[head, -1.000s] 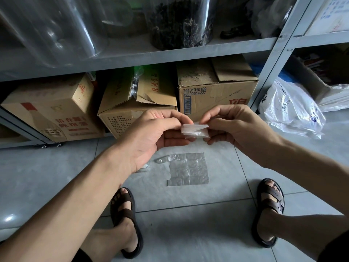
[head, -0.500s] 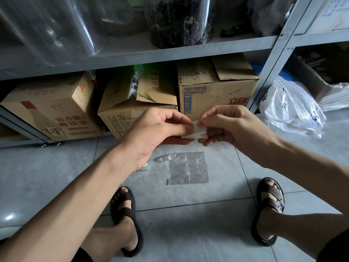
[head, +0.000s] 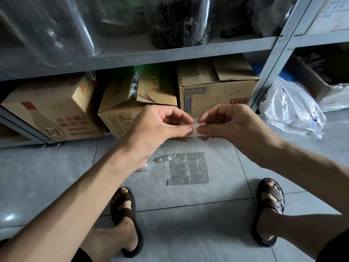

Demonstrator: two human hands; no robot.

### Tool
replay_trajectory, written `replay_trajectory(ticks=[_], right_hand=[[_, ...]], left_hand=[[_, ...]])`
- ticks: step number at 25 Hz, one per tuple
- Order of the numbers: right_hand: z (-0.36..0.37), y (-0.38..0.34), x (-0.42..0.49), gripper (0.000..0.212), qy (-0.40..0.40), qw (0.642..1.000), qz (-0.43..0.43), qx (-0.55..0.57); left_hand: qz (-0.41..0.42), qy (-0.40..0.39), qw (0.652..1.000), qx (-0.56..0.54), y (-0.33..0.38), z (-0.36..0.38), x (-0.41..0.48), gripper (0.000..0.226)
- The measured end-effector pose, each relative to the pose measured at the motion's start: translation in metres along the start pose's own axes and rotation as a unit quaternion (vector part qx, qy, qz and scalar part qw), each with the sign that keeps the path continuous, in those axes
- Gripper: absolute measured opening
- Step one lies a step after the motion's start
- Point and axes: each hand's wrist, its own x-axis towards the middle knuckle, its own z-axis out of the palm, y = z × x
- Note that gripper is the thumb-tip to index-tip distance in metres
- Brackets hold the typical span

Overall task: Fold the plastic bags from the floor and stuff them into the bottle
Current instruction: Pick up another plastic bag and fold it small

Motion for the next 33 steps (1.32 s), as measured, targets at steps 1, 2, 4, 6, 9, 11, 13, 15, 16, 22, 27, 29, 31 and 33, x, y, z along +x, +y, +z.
replay_trajectory(ticks=[1, 2, 4, 6, 9, 11, 13, 15, 16, 22, 27, 29, 31, 33], right_hand=[[0.0, 0.0, 0.0, 0.016, 0.002, 1.0, -0.002, 0.0], [0.0, 0.001, 0.0, 0.017, 0.005, 1.0, -0.004, -0.001], [0.001, 0.002, 0.001, 0.016, 0.004, 1.0, -0.009, -0.008], [0.002, 0.003, 0.002, 0.018, -0.006, 1.0, -0.011, -0.015], [0.004, 0.001, 0.004, 0.022, -0.019, 1.0, -0.014, -0.019], [0.007, 0.0, 0.007, 0.024, -0.02, 0.999, -0.017, -0.024], [0.011, 0.001, 0.01, 0.025, -0.024, 0.999, -0.019, -0.023], [0.016, 0.003, 0.011, 0.026, -0.029, 0.999, -0.022, -0.029], [0.019, 0.005, 0.012, 0.026, -0.032, 0.999, -0.023, -0.033], [0.043, 0.015, 0.028, 0.026, -0.043, 0.996, -0.013, -0.08], [0.069, 0.016, 0.068, 0.019, -0.118, 0.986, 0.002, -0.116], [0.083, 0.025, 0.089, 0.015, -0.127, 0.981, -0.006, -0.149], [0.096, 0.04, 0.114, 0.015, -0.119, 0.972, -0.029, -0.198], [0.11, 0.061, 0.135, 0.02, -0.126, 0.959, -0.043, -0.25]], left_hand=[[0.001, 0.0, 1.0, 0.001, 0.0, 0.0, 0.0, 0.021], [0.003, 0.0, 1.0, 0.003, 0.0, -0.001, 0.0, 0.022], [0.004, 0.003, 1.0, 0.011, 0.0, -0.002, 0.0, 0.024], [0.006, 0.008, 1.0, 0.018, -0.001, -0.002, 0.0, 0.026], [0.01, 0.002, 1.0, 0.027, 0.0, -0.006, 0.0, 0.031], [0.018, -0.012, 0.999, 0.034, -0.001, -0.011, -0.001, 0.033], [0.023, -0.016, 0.999, 0.038, -0.001, -0.016, -0.003, 0.034], [0.027, -0.015, 0.998, 0.047, -0.004, -0.021, -0.004, 0.035], [0.028, -0.012, 0.998, 0.056, -0.006, -0.024, -0.005, 0.036], [0.026, -0.004, 0.994, 0.106, -0.021, -0.052, -0.007, 0.04], [0.031, 0.062, 0.987, 0.146, -0.037, -0.087, -0.006, 0.037], [0.042, 0.075, 0.977, 0.194, -0.05, -0.103, 0.0, 0.034], [0.044, 0.081, 0.972, 0.216, -0.068, -0.117, 0.009, 0.034], [0.035, 0.083, 0.97, 0.228, -0.092, -0.128, 0.022, 0.035]])
